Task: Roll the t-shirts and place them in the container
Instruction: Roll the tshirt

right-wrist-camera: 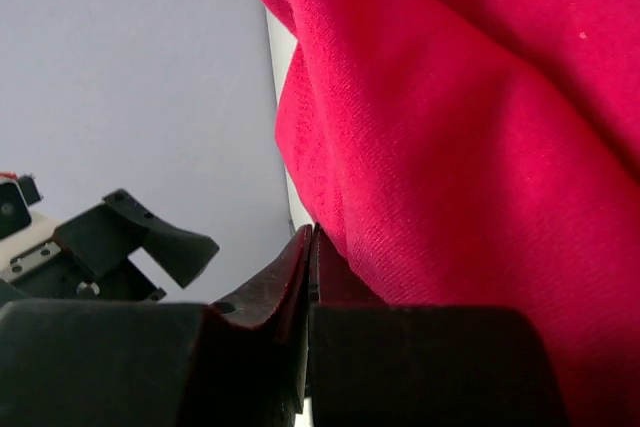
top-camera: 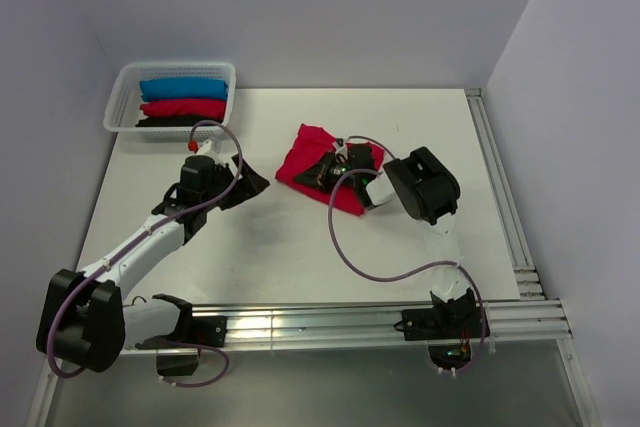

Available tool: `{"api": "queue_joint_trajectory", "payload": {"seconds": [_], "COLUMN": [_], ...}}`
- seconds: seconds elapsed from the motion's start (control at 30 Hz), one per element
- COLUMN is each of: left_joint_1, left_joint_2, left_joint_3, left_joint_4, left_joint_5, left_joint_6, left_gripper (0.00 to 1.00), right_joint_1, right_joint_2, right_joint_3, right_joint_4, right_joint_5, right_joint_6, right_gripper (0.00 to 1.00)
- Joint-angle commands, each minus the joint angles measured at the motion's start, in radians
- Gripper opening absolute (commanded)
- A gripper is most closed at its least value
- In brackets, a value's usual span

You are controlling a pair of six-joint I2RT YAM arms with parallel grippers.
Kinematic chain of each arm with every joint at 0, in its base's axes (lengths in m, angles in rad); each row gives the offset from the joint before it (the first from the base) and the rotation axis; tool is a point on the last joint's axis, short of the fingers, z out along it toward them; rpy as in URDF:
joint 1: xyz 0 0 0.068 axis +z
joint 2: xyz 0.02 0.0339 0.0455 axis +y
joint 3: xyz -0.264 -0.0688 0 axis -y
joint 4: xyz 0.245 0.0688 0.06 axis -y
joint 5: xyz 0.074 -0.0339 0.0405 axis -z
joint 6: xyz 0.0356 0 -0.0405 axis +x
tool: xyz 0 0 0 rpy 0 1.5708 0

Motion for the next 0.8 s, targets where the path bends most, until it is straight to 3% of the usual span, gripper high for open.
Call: {"api": "queue_joint_trajectory", "payload": {"seconds": [0.0, 0.2, 0.33, 0.6, 0.7, 0.73, 0.77], "left_joint_1": [0.004, 0.004, 0.004, -0.011, -0.025, -0.028, -0.028], "left_joint_2": [-0.028, -0.002, 0.029, 0.130, 0.194, 0.213, 0.248], "left_joint_3": [-0.004, -0.027, -0.063, -0.114, -0.100, -0.096, -0.096], "left_joint_4": [0.029, 0.081, 0.161, 0.330, 0.367, 0.385, 0.425], "left_joint_5": [-0.002, 0.018, 0.035, 0.081, 0.084, 0.090, 0.104], "left_joint_6": [0.007, -0.003, -0.037, -0.098, -0.117, -0.123, -0.132], "left_gripper": [0.87, 0.88, 0.88, 0.88, 0.88, 0.88, 0.88], "right_joint_1": [-0.007, -0.007, -0.008, 0.009, 0.027, 0.044, 0.052], "right_joint_2": [-0.002, -0.076, -0.201, -0.501, -0.612, -0.643, -0.669], "right_joint_3": [0.037, 0.028, 0.010, 0.025, 0.015, -0.010, -0.022], "right_joint_4": [-0.095, -0.036, -0.118, -0.679, -0.891, -0.920, -0.960], "right_joint_5": [0.070, -0.002, -0.022, 0.040, 0.178, 0.261, 0.293], "right_joint_6": [-0.036, -0.037, -0.134, -0.588, -0.747, -0.773, -0.816], "right_gripper": [0.01, 0.04, 0.20, 0.42, 0.52, 0.64, 0.65]}}
